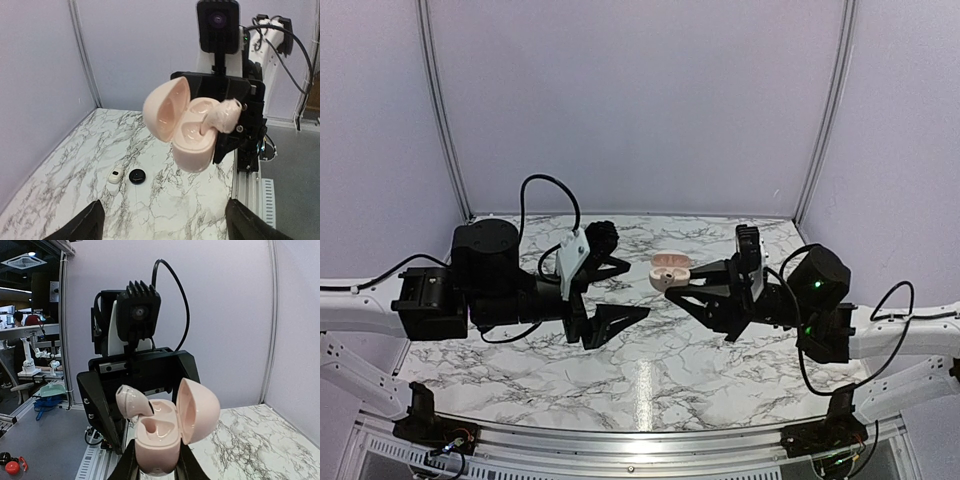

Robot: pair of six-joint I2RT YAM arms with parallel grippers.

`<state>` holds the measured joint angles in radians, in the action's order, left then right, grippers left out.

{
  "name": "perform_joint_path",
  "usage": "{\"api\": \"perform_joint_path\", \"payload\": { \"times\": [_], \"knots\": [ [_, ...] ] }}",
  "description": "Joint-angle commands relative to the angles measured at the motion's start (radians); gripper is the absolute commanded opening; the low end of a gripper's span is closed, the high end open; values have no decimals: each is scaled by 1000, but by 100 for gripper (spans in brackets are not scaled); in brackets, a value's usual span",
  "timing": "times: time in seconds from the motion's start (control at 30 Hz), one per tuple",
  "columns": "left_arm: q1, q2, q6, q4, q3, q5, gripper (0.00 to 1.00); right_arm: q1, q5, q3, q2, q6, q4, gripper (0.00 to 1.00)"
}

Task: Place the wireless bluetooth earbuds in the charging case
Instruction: Adjust the left earbud in the left side groove of the charging case.

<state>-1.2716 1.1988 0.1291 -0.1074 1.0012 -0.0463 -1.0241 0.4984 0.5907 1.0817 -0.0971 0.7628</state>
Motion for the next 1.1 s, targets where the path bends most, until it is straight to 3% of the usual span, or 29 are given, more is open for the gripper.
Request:
{"api": "perform_joint_path", "payload": {
  "times": [0.0,0.07,0.43,1.07],
  "knots": [
    [2,24,-60,-13,51,-41,95,-7,-78,62,8,29,-74,0],
    [2,39,-77,-15,66,-43,99,-8,-101,68,14,35,-97,0],
    [2,82,-156,-78,94,-109,99,-17,-219,113,47,76,-218,0],
    [35,34,-180,-61,51,-161,96,-19,-108,89,27,74,-177,0]
  ]
}}
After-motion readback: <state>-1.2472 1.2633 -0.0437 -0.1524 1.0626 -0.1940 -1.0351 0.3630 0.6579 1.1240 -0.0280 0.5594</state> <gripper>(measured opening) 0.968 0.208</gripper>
